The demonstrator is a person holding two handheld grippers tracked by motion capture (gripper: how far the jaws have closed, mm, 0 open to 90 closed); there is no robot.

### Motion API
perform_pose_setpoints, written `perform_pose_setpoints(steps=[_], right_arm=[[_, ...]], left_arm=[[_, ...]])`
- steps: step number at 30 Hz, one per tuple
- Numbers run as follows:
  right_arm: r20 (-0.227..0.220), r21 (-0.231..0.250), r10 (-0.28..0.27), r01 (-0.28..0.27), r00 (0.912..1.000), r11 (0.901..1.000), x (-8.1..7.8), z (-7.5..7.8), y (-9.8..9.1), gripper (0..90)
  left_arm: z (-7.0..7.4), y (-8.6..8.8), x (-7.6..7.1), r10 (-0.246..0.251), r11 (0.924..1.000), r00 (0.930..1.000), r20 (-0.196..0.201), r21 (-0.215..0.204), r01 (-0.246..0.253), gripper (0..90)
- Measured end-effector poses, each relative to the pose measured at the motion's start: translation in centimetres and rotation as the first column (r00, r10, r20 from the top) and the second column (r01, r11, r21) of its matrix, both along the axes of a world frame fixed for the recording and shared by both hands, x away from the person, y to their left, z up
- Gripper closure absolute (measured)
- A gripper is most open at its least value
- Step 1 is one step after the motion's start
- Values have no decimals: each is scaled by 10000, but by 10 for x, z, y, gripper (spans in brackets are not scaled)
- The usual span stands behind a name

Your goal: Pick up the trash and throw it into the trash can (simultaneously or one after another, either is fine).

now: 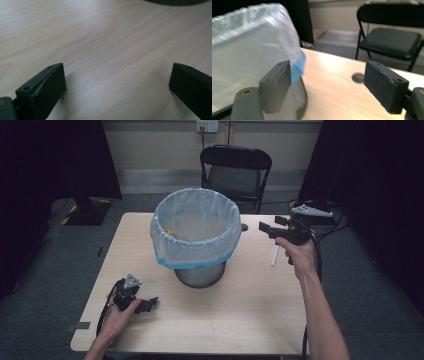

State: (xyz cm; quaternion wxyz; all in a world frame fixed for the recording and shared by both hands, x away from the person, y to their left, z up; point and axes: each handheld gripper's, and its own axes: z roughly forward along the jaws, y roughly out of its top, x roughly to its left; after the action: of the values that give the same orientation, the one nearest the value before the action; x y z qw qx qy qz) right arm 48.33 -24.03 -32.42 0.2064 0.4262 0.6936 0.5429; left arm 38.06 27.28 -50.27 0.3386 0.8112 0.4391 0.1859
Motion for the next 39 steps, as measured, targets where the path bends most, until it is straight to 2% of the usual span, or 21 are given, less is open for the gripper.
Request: perform_pose_setpoints(steps=[4,6,7,9,13,15,20,22,27,29,33,35,37,39], right_arm=[[-334,47,-338,340,9989,9994,0,-16,-10,262],[-454,-118,-477,472,9978,9988,-1,-24,-14,288],[-726,-137,-505,497,9961,9987,-1,-27,-15,288],[-1818,-265,-635,597,9813,9979,1,-36,-20,308],[-2085,-500,-1060,977,9723,9940,0,-51,-29,316],[-2230,-488,-1070,985,9689,9939,1,-58,-31,309],[-2594,-1287,-1346,1039,9563,9862,4,-83,-33,307],[-2795,-1680,-1532,1088,9478,9798,7,-97,-34,318],[-3147,-1734,-1884,1389,9303,9750,12,-119,-39,373],[-3381,-1891,-1996,1413,9197,9717,14,-129,-38,394],[-3593,-2124,-2229,1532,9062,9651,17,-143,-36,443],[-3587,-2211,-2383,1658,9025,9611,20,-147,-35,466],[-3497,-2573,-2615,1761,8997,9501,23,-153,-34,503],[-3468,-2775,-2728,1796,8974,9438,26,-157,-33,542]], left_arm=[[0,0,0,-4,10000,10000,2,-5,4,3],[0,0,0,1,10000,10000,-1,-5,-1,3],[0,0,0,2,10000,10000,0,-6,-2,3],[0,0,0,8,10000,10000,-3,-1,-8,3],[0,0,0,9,10000,10000,-2,2,-9,3],[0,0,0,11,10000,10000,-1,-1,-11,3],[0,0,0,11,10000,10000,-2,-2,-11,3],[0,0,0,14,10000,10000,1,4,-14,3],[0,0,0,7,10000,10000,-4,0,-7,3],[0,0,0,11,10000,10000,-4,-4,-11,3],[0,0,0,12,10000,10000,2,5,-12,3],[0,0,0,11,10000,10000,1,6,-11,3],[0,0,0,13,10000,10000,2,3,-13,3],[0,0,0,14,10000,10000,1,5,-14,3]])
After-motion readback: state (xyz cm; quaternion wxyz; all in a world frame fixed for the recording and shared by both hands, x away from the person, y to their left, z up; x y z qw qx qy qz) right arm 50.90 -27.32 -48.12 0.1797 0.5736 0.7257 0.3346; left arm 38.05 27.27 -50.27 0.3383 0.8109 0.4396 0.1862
